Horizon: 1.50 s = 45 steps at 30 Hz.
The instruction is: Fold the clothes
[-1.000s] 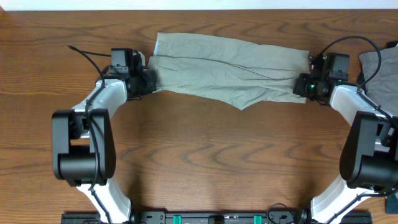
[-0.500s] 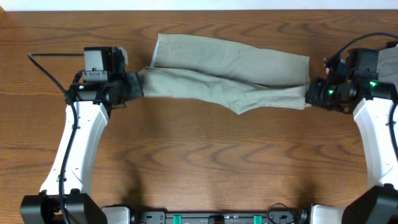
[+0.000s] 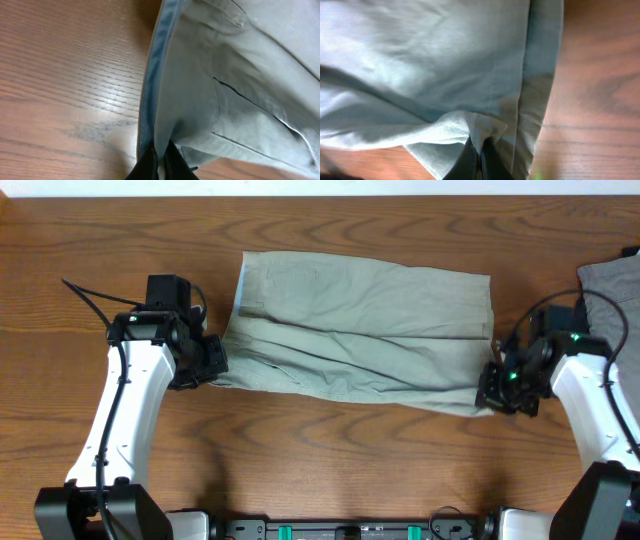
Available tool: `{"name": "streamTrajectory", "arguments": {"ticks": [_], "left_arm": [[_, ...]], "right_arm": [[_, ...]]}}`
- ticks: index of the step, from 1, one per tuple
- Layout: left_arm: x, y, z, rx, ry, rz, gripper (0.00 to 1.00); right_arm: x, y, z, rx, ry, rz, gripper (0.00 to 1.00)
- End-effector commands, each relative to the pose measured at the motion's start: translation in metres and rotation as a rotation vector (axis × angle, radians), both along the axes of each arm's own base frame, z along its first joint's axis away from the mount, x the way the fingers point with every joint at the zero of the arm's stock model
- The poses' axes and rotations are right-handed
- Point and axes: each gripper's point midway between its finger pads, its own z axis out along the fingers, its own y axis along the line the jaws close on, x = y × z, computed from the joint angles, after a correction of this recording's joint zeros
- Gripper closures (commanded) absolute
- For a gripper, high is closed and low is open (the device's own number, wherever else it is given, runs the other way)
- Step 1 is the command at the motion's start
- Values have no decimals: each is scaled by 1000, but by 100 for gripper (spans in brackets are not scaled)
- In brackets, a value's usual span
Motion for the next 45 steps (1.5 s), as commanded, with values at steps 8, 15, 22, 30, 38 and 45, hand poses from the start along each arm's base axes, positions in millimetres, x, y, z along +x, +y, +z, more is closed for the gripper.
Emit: {"name": "streamTrajectory", "arguments": {"ticks": [8,15,22,30,38,45], "left_arm": [[-40,8,-39,42,150,21,94],[-62,14,-48,79,232,21,93],[-67,17,-47,93,250,45,48],[-36,14,4,71,160,80,30],[-6,-15,21,-97,37,58,82],[-9,-21,-16,-107,43,40,92]], "right_arm": [[-37,-14,-46,-116,119,-93,99],[-43,-13,-45,-116,145,-108,99],[-54,-10,-37,-104,210,-131,75],[-6,-5,33,-41,97,-109,57],[30,-5,61,-23,-52,-76,99],[36,4,38,-26,-89,-27,99]]}}
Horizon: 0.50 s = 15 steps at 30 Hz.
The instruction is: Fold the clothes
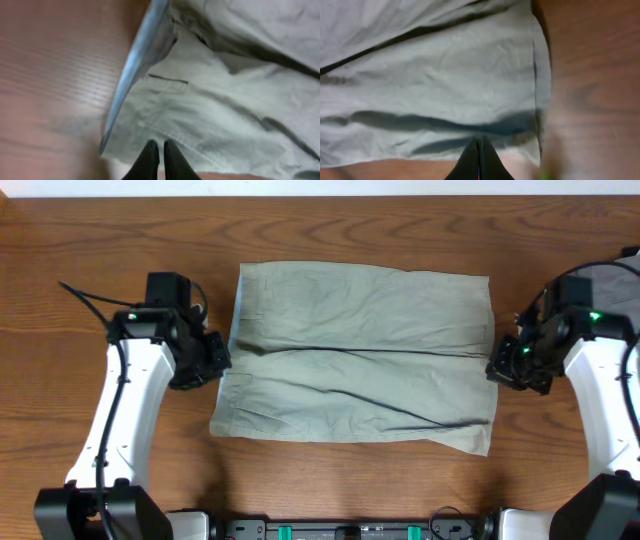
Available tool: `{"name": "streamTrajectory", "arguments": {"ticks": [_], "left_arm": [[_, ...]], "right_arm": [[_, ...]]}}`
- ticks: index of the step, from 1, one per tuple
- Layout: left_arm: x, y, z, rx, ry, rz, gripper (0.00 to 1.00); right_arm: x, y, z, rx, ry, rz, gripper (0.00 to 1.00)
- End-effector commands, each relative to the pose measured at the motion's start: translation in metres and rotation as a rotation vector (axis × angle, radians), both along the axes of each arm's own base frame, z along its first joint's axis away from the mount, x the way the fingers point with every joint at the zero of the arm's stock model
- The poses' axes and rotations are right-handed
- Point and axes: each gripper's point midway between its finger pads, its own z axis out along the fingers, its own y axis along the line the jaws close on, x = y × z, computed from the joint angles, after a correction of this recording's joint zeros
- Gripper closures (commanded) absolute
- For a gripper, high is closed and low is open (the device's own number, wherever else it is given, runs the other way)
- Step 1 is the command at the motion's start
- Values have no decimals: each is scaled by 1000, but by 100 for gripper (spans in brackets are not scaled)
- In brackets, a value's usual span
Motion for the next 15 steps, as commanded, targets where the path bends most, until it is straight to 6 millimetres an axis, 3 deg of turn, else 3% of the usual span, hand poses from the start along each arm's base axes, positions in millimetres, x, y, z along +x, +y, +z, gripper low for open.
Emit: {"name": "streamTrajectory", "arguments": {"ticks": [1,8,15], "left_arm": [[-9,-6,-24,-23,28,-10,92],[-14,-11,-55,-56,15,-9,92],[-37,-14,-85,-72,61,-9,91]], "right_arm": [[-1,12,-15,8,-9,60,99],[9,24,-43,-6,-88,138,99],[5,26,-65,-19,-106,154,99]]}}
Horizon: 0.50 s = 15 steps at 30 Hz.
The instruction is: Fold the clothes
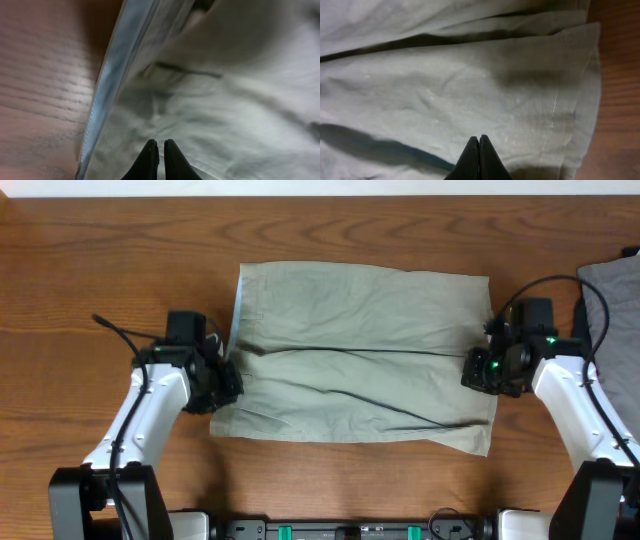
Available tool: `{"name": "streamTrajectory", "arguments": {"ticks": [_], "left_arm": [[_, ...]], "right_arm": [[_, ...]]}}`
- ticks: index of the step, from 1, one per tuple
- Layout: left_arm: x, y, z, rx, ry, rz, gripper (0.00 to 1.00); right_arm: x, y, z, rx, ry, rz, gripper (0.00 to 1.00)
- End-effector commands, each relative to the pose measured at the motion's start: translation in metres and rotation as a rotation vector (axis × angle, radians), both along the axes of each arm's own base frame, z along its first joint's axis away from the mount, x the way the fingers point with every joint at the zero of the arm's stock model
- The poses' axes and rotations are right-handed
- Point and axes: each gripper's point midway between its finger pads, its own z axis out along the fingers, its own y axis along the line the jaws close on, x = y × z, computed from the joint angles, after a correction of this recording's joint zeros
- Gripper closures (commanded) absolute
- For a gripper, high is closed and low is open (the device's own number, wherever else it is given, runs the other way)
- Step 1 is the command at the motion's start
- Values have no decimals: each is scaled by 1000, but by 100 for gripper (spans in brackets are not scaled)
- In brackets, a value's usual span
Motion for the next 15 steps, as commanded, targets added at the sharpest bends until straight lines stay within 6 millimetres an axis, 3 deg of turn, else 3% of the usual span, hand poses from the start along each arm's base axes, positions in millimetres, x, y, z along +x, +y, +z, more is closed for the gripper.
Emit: {"name": "streamTrajectory", "arguments": {"ticks": [1,10,15], "left_arm": [[-17,-3,-16,-16,48,2,91],[-62,-2,-21,-11,223,4,94],[-85,13,-21,82,314,2,94]], "right_arm": [[-8,3,-10,-6,13,29,99],[-17,2,-14,-12,46,50,99],[-20,2,-14,-15,55,50,96]]}}
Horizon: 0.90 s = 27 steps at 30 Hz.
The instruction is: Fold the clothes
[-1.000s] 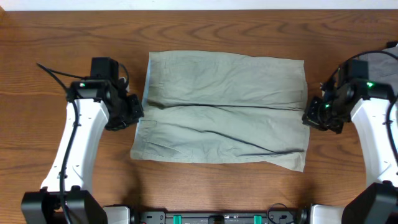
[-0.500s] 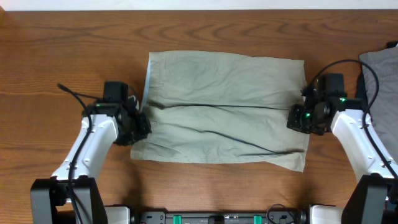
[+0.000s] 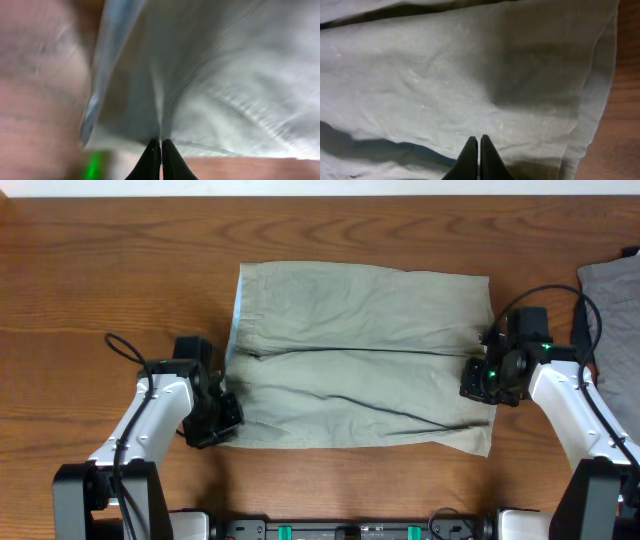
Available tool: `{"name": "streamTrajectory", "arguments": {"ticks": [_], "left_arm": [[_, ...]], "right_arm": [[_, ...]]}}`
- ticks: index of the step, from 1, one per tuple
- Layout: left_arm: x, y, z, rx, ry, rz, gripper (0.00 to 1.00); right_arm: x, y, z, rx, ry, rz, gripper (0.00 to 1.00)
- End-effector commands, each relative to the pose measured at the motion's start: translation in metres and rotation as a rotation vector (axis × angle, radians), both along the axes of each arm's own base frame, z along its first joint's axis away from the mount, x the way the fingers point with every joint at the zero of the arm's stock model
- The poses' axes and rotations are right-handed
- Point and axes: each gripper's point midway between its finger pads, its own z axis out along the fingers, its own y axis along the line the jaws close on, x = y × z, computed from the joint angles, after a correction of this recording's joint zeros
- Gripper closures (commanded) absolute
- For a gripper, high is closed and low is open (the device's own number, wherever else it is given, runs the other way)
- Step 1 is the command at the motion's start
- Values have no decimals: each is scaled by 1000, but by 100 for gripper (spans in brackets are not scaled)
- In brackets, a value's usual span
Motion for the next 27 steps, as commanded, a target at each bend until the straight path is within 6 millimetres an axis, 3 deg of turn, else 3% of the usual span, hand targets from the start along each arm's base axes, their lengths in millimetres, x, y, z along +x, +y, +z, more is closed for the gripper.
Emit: {"name": "streamTrajectory", "arguments": {"ticks": [1,6,14,17,20,27], "left_arm": [[-12,13,-1,77,50,-13,94],[-19,13,2,79,80,-14,94],[34,12,54,70,-151,-5,94],[46,12,61,72,-231,-2,94],[53,12,52,71,-257,0,94],[60,10,4,65,-231,87,94]], "right_arm": [[-3,1,-2,-7,6,24,96],[1,1,0,-11,-9,23,95],[23,0,26,-14,-66,23,95],[26,-1,27,-15,-78,23,95],[26,-1,27,-19,-79,22,95],[27,-4,27,-34,-82,19,93]]}}
